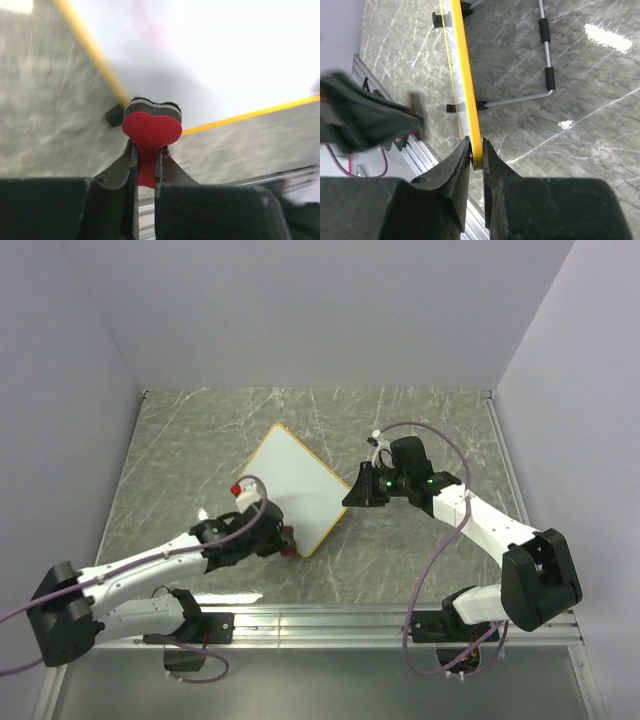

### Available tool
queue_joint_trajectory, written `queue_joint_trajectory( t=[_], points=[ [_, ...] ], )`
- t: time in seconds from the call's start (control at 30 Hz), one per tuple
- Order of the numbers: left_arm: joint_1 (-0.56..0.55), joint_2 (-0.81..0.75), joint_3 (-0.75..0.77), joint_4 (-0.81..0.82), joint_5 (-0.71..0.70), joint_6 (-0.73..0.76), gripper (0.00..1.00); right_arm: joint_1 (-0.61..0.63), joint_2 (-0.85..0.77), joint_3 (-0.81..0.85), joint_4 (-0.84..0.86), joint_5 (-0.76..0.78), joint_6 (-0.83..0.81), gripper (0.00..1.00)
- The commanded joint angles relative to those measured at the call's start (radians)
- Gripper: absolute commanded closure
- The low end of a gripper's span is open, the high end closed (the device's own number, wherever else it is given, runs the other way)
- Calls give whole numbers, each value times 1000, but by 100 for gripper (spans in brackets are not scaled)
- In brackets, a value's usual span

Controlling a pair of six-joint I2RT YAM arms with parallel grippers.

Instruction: Erase the whiteboard

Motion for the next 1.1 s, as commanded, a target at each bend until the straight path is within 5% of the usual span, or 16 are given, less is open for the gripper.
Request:
queue_joint_trajectory(
  t=[0.0, 0.27, 0.7, 1.07],
  points=[
    [29, -74, 129, -83, -79, 87, 100, 8, -14, -21, -83, 76, -49, 100],
    [36, -126, 134, 36, -59, 177, 100, 9, -5, -10, -100, 85, -62, 100],
    [121, 199, 152, 263, -32, 305, 100, 9, -31, -34, -136, 85, -67, 100],
    [289, 314, 112, 424, 65, 368, 100, 9, -17, -10, -166, 97, -75, 100]
  ],
)
